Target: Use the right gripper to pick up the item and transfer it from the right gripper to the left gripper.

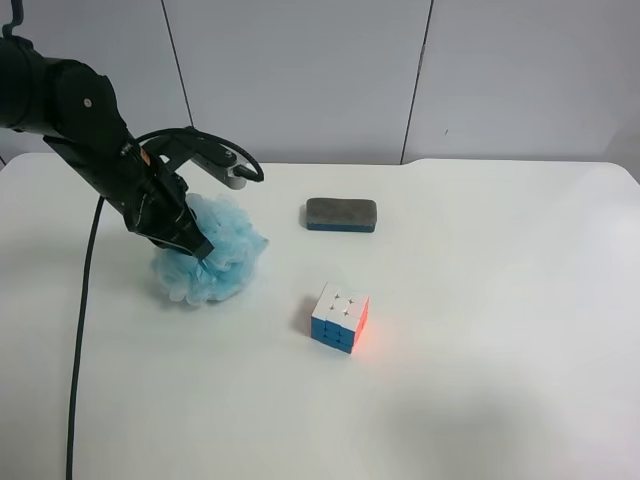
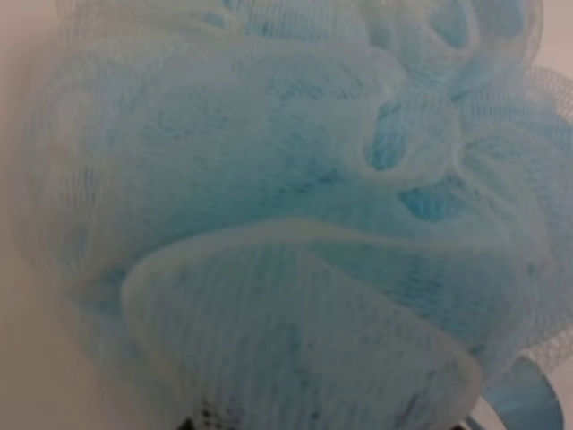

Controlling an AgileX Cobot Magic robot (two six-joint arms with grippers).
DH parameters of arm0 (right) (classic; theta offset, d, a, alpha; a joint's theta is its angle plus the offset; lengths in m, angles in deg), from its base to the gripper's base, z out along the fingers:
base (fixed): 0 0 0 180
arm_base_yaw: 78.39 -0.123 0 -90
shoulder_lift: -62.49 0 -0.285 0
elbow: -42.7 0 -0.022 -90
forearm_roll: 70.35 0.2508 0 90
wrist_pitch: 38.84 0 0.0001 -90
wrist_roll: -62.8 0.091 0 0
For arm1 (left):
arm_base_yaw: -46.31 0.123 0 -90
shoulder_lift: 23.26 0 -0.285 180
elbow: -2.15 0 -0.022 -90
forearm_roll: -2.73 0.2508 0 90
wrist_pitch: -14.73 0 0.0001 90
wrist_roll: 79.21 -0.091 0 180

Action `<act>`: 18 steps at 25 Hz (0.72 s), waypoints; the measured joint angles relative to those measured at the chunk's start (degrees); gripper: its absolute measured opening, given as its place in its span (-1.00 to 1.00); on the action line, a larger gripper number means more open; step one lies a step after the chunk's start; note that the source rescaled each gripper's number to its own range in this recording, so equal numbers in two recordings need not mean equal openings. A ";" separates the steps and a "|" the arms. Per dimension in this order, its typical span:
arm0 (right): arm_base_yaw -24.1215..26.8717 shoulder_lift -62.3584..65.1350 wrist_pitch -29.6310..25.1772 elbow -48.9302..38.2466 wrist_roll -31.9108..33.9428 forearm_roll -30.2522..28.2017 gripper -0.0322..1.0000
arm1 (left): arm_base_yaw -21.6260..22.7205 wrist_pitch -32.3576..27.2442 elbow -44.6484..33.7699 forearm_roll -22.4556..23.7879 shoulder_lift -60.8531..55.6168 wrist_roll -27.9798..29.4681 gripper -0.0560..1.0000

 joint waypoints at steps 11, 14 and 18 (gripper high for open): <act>0.00 0.00 0.00 0.00 0.00 0.00 1.00 | 0.16 0.10 0.38 1.42 -0.10 1.29 0.97; 0.00 0.00 0.00 0.00 0.00 0.00 1.00 | 0.16 -1.60 0.38 1.88 -2.55 1.29 0.99; 0.00 0.00 0.00 0.00 0.00 0.00 1.00 | 0.16 -6.43 0.43 2.73 -8.50 1.29 0.99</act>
